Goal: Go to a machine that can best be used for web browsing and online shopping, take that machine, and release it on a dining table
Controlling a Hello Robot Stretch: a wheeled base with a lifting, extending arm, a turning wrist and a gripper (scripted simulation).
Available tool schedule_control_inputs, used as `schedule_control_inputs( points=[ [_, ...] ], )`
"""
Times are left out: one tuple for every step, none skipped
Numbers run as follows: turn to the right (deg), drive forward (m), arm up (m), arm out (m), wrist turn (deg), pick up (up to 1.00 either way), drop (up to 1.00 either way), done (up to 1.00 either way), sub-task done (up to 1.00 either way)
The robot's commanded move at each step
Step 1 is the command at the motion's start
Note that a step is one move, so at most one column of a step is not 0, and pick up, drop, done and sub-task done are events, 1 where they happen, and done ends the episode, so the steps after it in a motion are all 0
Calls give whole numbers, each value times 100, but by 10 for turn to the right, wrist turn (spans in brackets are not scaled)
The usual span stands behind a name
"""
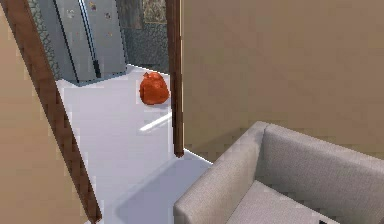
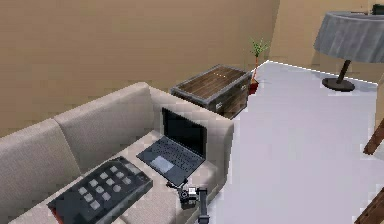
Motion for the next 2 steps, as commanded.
schedule_control_inputs(
  points=[
    [0,0,10,0,0,0,0,0,0],
    [0,0,50,0,0,0,0,0,0]
  ],
)
